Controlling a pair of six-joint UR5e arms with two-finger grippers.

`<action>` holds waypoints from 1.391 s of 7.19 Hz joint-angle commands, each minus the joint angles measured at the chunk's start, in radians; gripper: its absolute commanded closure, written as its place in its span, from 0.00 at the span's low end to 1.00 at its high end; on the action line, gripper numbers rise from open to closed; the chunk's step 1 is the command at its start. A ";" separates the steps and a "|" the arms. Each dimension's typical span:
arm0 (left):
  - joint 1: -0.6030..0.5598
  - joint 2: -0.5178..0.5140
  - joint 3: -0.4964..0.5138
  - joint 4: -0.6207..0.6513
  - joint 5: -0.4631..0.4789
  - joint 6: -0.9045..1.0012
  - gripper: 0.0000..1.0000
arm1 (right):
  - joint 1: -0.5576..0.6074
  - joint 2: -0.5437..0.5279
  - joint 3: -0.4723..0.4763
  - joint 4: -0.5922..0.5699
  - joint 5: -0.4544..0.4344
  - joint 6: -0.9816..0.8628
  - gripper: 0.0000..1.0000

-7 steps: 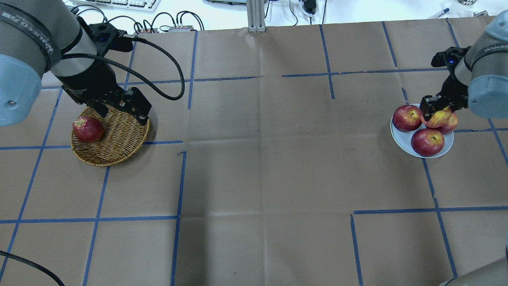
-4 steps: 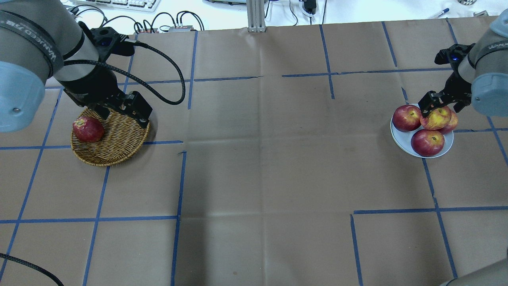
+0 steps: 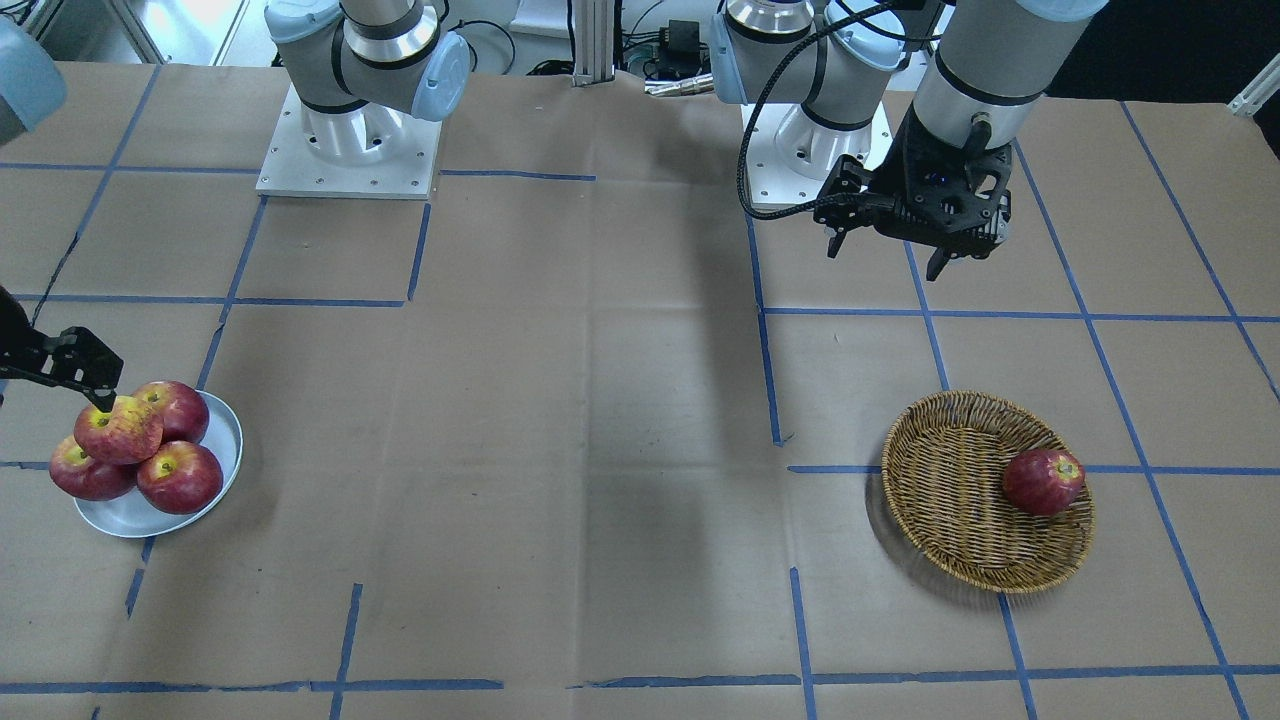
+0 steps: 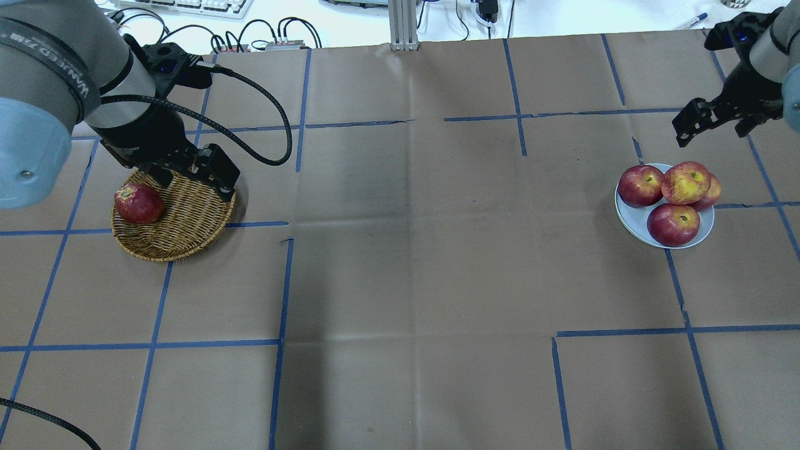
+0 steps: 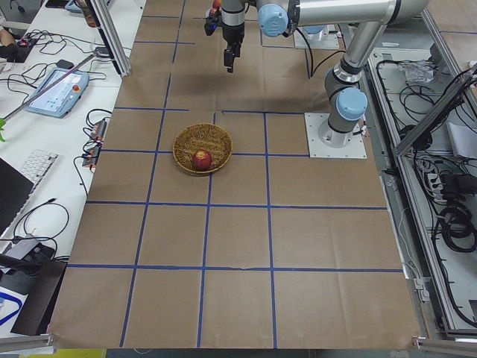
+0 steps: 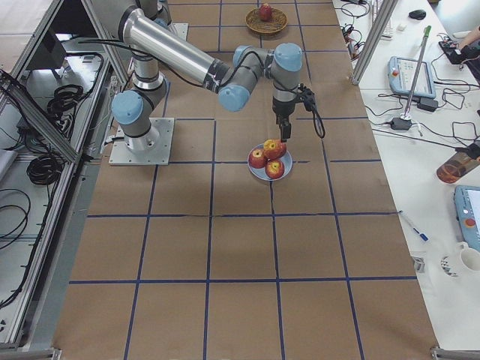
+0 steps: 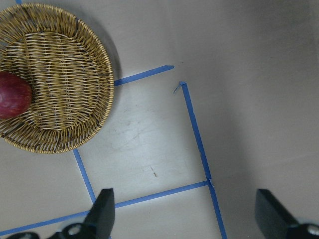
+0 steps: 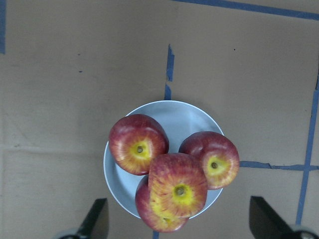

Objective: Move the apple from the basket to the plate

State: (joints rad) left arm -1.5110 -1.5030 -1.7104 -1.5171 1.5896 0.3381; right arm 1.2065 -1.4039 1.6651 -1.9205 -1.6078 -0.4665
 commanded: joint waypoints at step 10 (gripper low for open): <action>0.003 0.001 -0.003 0.000 0.001 0.059 0.01 | 0.352 -0.132 -0.103 0.305 0.023 0.447 0.00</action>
